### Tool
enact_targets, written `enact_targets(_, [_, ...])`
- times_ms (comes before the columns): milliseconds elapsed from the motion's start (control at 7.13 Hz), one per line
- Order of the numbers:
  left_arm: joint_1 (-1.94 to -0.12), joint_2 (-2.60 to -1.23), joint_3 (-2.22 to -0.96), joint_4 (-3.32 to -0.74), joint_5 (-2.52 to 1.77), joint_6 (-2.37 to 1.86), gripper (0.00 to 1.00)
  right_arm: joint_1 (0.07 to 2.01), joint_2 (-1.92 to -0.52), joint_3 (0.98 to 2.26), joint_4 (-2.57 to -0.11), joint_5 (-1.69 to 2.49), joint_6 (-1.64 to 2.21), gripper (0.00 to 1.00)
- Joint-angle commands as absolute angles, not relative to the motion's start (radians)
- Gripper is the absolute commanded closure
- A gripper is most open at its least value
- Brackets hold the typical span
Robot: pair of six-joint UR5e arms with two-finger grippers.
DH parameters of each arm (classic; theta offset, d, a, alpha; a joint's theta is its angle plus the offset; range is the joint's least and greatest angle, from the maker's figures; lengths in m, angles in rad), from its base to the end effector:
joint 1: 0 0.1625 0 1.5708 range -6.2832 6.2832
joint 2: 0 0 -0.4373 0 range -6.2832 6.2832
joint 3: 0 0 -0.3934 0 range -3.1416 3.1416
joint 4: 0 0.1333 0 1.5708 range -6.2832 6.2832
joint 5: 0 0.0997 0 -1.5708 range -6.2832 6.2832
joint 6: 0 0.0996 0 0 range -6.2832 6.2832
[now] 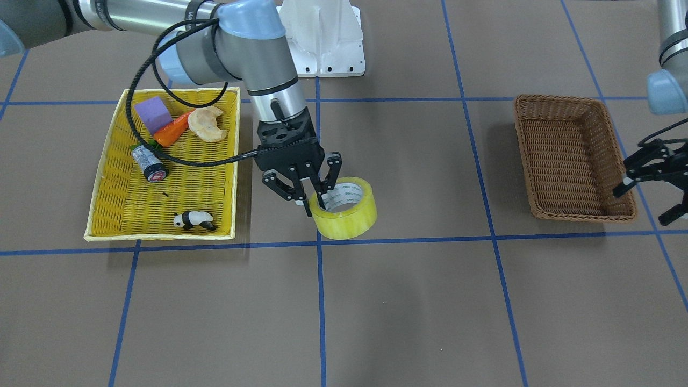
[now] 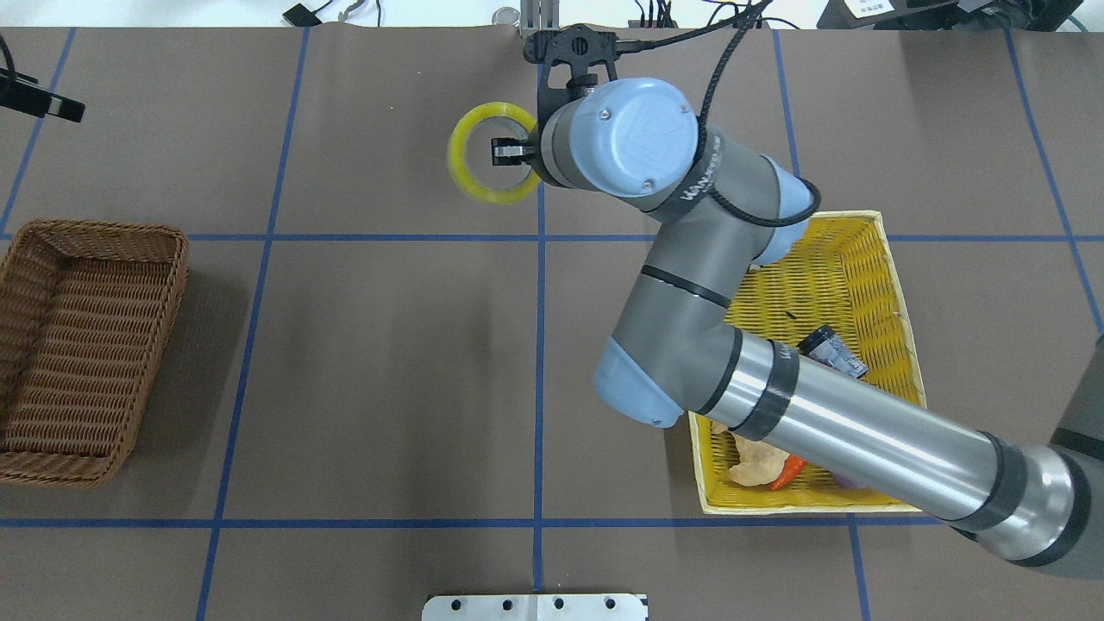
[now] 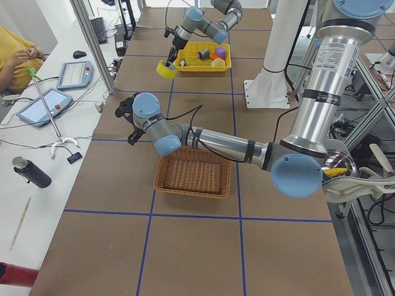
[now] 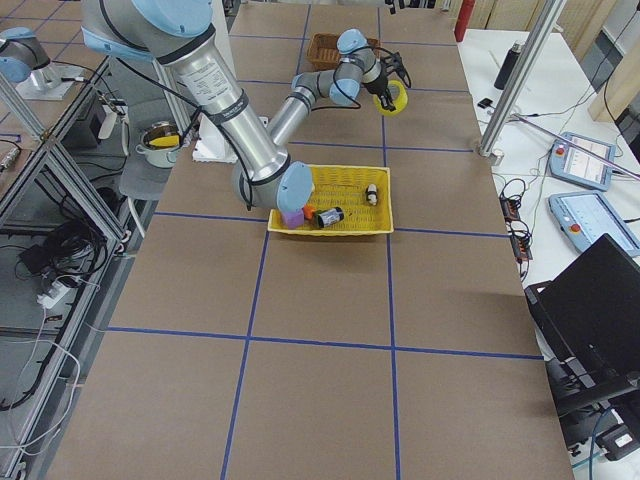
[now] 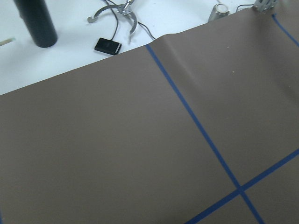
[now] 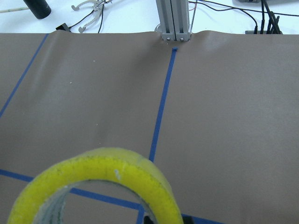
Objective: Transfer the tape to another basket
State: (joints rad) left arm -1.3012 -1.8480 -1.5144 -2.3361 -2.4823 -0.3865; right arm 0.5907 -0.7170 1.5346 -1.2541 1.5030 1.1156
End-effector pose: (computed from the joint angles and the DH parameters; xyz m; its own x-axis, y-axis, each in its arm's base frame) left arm 0.1097 -0.6019 0.4475 0.4397 0.5390 -0.7184 0.0202 0.7937 0.6079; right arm -0.5291 -0.5234 0.1145 0.5821 -0.1378 0.8014 -0.3905 0.8171 0.4241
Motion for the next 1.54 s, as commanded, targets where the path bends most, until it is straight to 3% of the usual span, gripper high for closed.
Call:
enact_targets(0, [-1.237,-1.931,-1.508,-2.339,-2.595,-0.428,0.01,0.526,-0.609,1.400,-1.177,1.357,1.161,1.00])
enact_targets(280, [-1.200,-1.979,-1.508,-2.341,-2.663,-0.428,0.01,0.490,-0.598,1.299,-0.967,1.306,1.161,1.00])
enact_targets(841, [-1.143,-2.068,-1.503,-2.341,-2.714,-0.463,0.01,0.422,-0.539,1.298,-0.963,1.259,1.158,1.00])
enact_targets(1402, [-1.126,-2.069,-1.502,-2.341,-2.714,-0.463,0.01,0.396,-0.534,1.310,-0.959,1.246,1.152,1.00])
